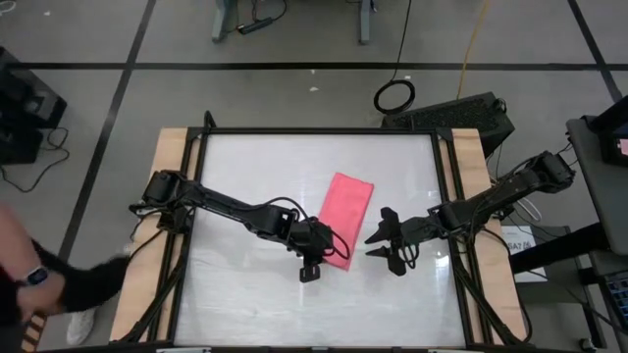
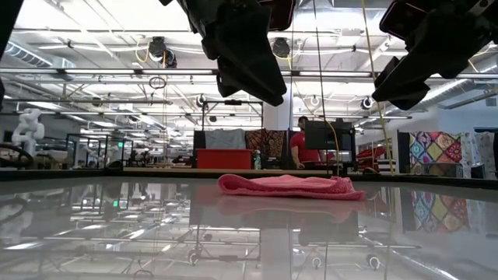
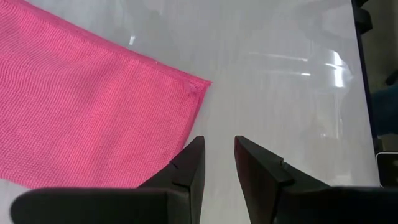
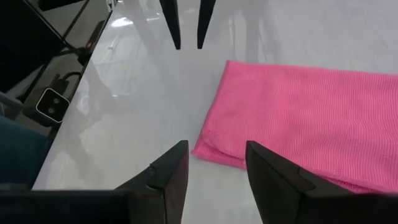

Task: Roll towel
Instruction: Fold the pink towel

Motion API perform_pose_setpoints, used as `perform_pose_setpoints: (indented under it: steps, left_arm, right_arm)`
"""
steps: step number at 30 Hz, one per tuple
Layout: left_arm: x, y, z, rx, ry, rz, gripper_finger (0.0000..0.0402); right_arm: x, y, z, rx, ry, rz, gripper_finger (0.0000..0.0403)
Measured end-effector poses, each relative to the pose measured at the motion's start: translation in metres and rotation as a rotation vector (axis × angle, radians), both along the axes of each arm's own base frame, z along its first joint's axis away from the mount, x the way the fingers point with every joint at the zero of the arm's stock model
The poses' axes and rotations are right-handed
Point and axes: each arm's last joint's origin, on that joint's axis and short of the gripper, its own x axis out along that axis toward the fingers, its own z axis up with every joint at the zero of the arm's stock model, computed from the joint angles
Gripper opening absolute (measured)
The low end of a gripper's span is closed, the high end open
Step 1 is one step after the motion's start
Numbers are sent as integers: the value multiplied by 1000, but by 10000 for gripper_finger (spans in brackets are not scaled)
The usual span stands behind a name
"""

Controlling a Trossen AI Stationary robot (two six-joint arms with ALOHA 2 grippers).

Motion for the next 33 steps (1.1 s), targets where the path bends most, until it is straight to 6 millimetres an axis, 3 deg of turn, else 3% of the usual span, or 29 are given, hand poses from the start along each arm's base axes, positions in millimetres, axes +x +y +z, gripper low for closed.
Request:
perform_pose_setpoints:
  steps: [24,33]
  left_arm:
    - [0,0,0,0,-1,0,93]
    - [0,0,0,0,-1,0,93]
  right_arm:
    - [0,-1,-1,-24,2,-45,151]
    - [1,23,-24,-41,101,18,151]
